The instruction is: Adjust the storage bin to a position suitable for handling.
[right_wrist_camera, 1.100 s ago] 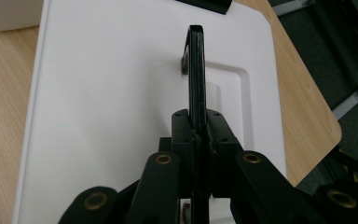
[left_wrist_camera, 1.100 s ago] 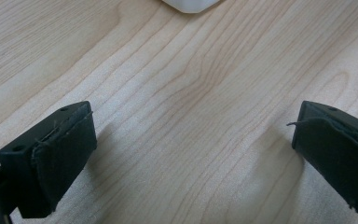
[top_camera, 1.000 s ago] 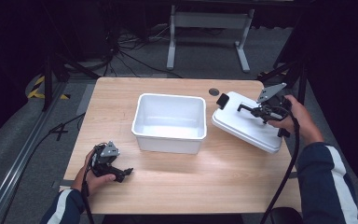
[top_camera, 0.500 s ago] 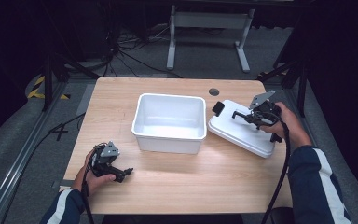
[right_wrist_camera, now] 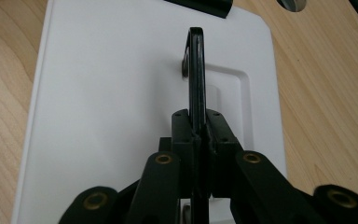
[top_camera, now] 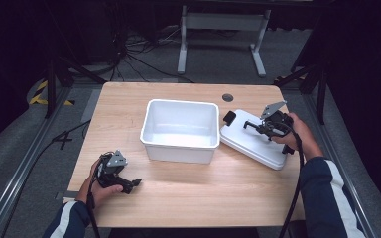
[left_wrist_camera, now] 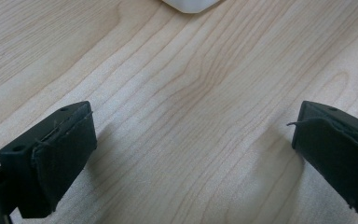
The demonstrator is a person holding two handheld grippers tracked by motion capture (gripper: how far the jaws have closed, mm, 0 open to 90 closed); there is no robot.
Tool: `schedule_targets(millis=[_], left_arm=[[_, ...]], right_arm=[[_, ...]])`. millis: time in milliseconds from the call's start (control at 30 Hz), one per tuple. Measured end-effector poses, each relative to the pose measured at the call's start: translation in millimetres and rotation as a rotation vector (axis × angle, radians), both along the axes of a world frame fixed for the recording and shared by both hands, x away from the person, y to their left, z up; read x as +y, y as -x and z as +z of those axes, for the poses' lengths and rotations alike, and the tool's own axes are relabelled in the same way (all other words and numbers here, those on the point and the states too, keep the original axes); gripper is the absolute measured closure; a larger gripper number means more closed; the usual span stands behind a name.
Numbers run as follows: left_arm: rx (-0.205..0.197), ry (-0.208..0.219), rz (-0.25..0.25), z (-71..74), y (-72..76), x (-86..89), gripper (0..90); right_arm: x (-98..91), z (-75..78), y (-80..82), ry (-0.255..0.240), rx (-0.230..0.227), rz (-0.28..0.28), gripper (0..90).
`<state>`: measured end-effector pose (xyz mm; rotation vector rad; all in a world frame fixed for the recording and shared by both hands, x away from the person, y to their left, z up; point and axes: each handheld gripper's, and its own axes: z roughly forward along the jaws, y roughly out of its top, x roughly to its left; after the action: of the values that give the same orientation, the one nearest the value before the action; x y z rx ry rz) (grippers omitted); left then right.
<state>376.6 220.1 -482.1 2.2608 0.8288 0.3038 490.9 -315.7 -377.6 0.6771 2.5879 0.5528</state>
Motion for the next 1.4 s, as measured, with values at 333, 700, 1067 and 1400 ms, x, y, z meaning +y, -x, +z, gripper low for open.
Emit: schedule_targets(millis=[333,700,1067,1400], left_arm=[[0.000,-0.001,-0.001,0.0,0.0,0.0,0.2],[0.000,0.000,0.000,0.0,0.0,0.0,0.2],[-0.008,-0.007,0.002,0.3,0.1,0.3,0.1],[-0.002,0.005,0.001,-0.5,-1.5,-0.5,0.1]], right_arm=[[4.5,-13.9,-4.5,-0.037,0.025,0.001,84.5],[-2.0,-27.9,-7.5,-0.129,0.055,-0.020,81.0],[-27.2,-24.6,0.5,-0.255,0.010,-0.102,65.1],[-20.1,-17.3,13.5,-0.232,-0.031,-0.075,59.9]])
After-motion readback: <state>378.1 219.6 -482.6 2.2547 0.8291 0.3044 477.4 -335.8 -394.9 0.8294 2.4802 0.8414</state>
